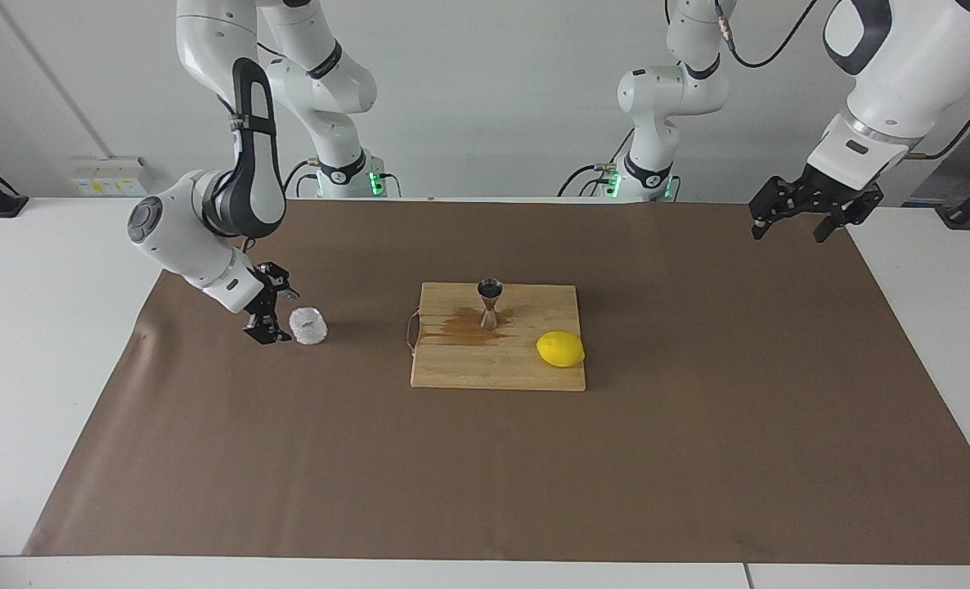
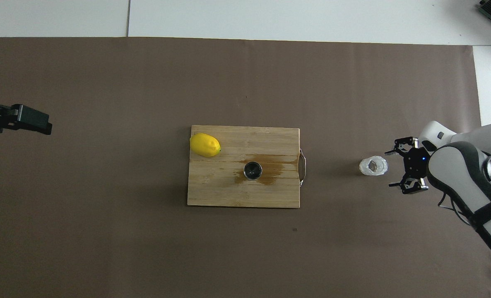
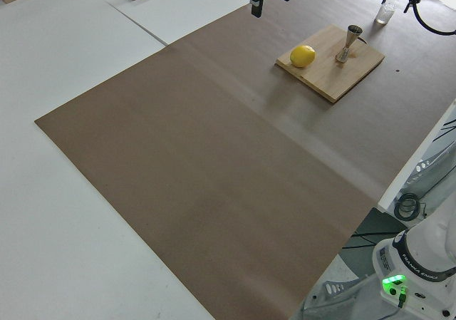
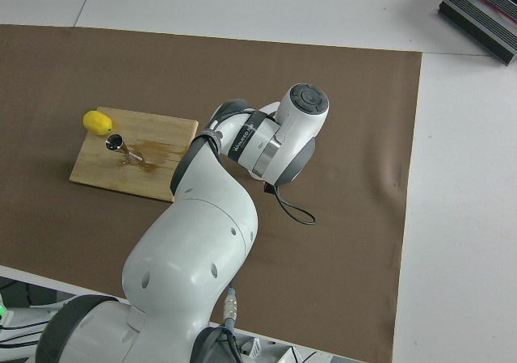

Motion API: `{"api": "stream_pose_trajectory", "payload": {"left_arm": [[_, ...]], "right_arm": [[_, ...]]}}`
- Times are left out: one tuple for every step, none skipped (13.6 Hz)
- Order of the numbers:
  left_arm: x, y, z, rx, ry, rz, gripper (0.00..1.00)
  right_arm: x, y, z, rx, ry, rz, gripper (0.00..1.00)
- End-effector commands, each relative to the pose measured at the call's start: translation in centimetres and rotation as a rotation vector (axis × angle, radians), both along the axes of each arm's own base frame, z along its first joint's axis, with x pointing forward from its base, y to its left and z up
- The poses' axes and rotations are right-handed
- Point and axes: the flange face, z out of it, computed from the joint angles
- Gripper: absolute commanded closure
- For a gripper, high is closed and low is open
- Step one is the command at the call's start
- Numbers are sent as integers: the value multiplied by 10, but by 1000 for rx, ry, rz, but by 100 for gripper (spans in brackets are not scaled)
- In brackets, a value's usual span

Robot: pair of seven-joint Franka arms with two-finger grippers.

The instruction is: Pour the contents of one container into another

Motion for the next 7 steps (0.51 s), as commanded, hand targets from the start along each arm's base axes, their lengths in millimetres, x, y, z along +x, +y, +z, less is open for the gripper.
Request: {"api": "stream_pose_trajectory", "payload": {"left_arm": [[3, 1, 1, -12, -9, 2, 0], [3, 1, 1, -12, -9, 2, 0], [2, 1, 1, -12, -7, 2, 0], [2, 1, 1, -12, -7, 2, 0], [3, 2, 1, -12, -7, 4, 0], [2, 2, 3, -12, -12, 4, 0], [3, 2, 2, -12, -10, 4, 0]], "right_arm": [[-13, -28, 29, 9, -22, -57, 0], [-13, -31, 41, 1, -32, -92, 0], [-14, -34, 51, -18, -31, -136, 0], [-15, -36, 58, -53, -5, -193, 0], [-15, -34, 70, -85, 33, -267, 0], [-14, -28, 82, -113, 60, -348, 0], [-12, -21, 102, -160, 60, -456, 0]]}}
